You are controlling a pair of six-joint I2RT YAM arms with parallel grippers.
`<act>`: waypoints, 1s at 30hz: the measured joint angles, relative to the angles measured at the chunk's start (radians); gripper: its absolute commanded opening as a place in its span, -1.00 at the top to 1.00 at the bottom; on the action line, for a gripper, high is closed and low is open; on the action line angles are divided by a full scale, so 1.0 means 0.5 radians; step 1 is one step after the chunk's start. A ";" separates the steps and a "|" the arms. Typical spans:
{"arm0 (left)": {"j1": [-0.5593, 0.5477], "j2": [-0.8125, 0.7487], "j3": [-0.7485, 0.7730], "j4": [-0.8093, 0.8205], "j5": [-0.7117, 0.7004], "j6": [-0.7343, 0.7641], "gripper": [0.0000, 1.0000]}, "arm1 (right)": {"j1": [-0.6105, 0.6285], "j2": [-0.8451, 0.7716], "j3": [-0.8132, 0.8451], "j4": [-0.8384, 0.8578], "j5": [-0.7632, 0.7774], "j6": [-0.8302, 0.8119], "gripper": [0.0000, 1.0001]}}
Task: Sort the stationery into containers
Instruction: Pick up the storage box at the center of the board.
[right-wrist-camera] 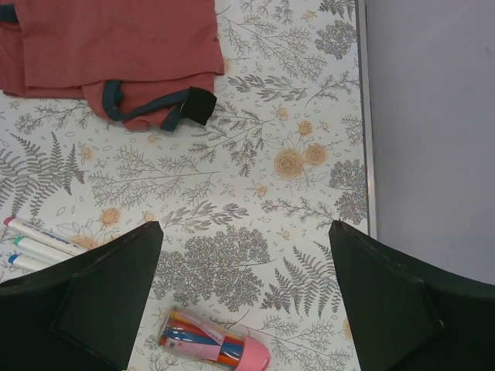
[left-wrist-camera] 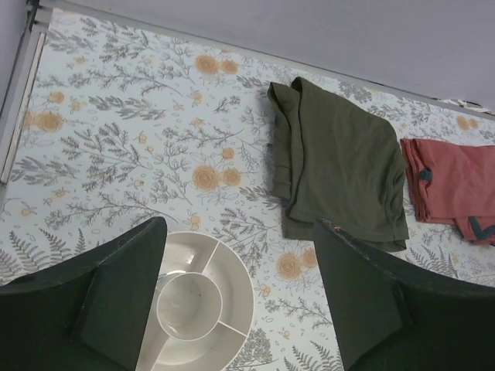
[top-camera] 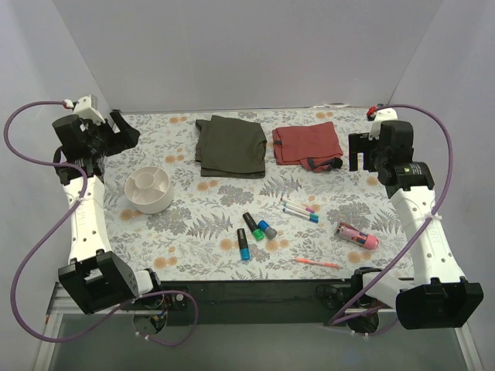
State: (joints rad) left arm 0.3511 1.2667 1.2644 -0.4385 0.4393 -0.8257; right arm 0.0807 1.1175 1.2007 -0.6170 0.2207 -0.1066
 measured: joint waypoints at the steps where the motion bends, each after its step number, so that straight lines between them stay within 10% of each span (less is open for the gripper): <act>1: -0.002 -0.012 -0.001 0.015 0.011 0.006 -0.54 | 0.000 0.008 0.000 0.003 -0.005 0.001 -0.97; 17: -0.084 -0.176 -0.051 -0.083 0.207 0.377 -0.30 | 0.000 0.016 -0.041 0.104 -0.444 -0.380 -0.97; 30: -0.776 -0.278 -0.445 -0.621 0.059 1.152 0.17 | 0.000 -0.053 -0.237 0.095 -0.895 -0.598 -0.93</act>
State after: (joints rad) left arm -0.0368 1.1278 1.0420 -0.7490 0.4686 -0.2497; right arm 0.0807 1.0908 1.0821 -0.5697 -0.2268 -0.4057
